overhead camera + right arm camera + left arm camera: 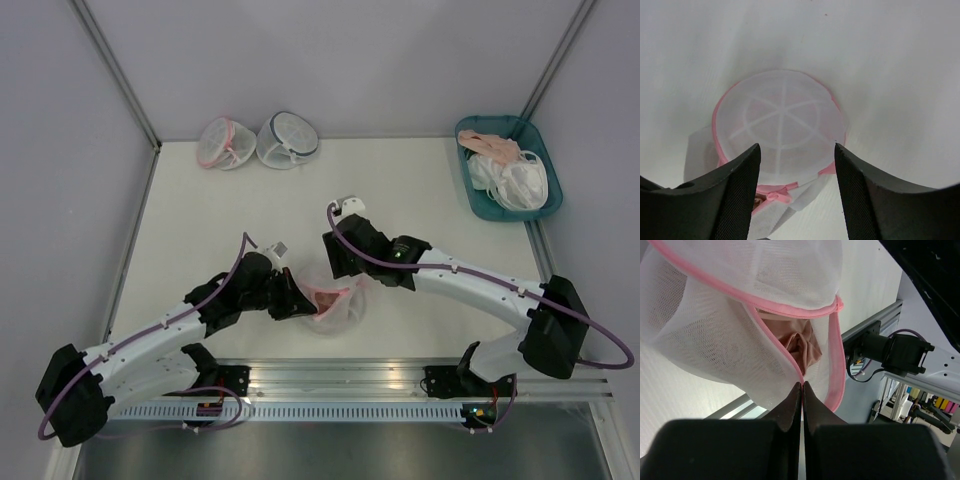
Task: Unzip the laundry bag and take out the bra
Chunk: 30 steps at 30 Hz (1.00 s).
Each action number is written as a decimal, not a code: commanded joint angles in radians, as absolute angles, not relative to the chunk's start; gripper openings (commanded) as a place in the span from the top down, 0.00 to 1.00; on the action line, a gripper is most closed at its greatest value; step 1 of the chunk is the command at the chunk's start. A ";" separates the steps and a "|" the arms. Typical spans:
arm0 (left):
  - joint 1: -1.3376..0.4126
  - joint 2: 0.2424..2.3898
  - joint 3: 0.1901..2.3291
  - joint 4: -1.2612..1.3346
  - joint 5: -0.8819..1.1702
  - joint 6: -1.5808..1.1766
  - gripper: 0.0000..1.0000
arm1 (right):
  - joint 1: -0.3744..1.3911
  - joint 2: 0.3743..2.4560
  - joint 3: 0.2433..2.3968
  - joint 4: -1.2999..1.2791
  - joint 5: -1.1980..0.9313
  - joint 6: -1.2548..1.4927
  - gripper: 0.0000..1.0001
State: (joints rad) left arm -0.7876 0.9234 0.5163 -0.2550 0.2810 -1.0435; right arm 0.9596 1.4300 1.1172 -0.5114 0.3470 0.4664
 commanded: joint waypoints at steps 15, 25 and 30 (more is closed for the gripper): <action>-0.793 0.963 0.497 -0.167 0.270 -1.094 0.98 | 1.028 1.598 1.238 -0.465 0.043 0.318 0.43; -0.793 0.962 0.502 -0.166 0.268 -1.094 0.98 | 1.074 1.664 1.264 -0.520 0.003 0.258 0.46; -0.793 0.956 0.505 -0.166 0.267 -1.095 0.98 | 1.077 1.692 1.264 -0.560 0.041 0.244 0.87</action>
